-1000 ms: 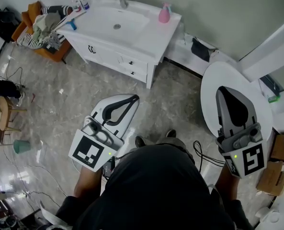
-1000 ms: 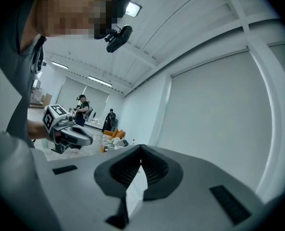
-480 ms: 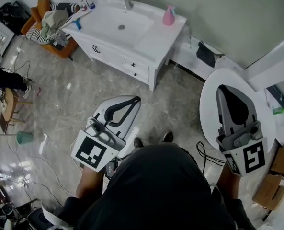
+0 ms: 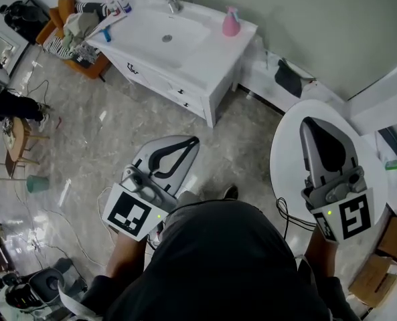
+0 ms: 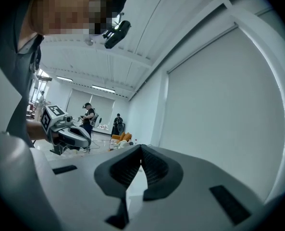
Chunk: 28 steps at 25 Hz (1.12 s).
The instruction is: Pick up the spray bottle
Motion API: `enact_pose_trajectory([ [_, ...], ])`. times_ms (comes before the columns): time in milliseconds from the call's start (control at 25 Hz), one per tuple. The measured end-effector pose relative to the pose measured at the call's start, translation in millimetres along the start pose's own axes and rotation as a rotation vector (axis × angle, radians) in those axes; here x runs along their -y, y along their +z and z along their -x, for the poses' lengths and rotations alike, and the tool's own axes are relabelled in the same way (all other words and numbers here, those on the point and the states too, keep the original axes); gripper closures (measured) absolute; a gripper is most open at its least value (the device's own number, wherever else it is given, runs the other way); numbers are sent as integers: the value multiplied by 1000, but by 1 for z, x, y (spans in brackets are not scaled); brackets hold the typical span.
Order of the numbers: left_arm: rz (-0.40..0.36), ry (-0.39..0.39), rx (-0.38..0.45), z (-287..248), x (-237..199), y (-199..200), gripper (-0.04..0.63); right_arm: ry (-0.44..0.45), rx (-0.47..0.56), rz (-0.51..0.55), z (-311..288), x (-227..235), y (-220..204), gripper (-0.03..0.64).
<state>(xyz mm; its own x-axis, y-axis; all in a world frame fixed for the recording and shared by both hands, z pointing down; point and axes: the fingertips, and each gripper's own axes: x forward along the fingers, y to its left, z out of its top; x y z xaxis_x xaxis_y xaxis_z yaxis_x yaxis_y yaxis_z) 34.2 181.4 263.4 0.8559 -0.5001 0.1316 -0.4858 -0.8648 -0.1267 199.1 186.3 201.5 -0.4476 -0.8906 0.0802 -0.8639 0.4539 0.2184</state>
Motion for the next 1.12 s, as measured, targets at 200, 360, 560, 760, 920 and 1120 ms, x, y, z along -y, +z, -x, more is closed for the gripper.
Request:
enact_pose_trajectory([
  [200, 2, 5, -20, -9, 4, -3, 591, -3, 2, -19, 0, 14, -8, 609],
  [360, 13, -15, -25, -9, -9, -7, 591, -20, -28, -23, -8, 12, -10, 609],
  [560, 7, -72, 5, -9, -33, -10, 591, -72, -54, -22, -22, 3, -7, 609],
  [760, -1, -119, 26, -3, -69, -10, 591, -127, -71, -20, -46, -9, 3, 609],
  [920, 17, -143, 50, 8, -98, -14, 591, -149, -87, -9, -71, -25, 11, 609],
  [1120, 32, -175, 62, 18, -130, -28, 591, -178, -111, 8, -102, -42, 16, 609],
])
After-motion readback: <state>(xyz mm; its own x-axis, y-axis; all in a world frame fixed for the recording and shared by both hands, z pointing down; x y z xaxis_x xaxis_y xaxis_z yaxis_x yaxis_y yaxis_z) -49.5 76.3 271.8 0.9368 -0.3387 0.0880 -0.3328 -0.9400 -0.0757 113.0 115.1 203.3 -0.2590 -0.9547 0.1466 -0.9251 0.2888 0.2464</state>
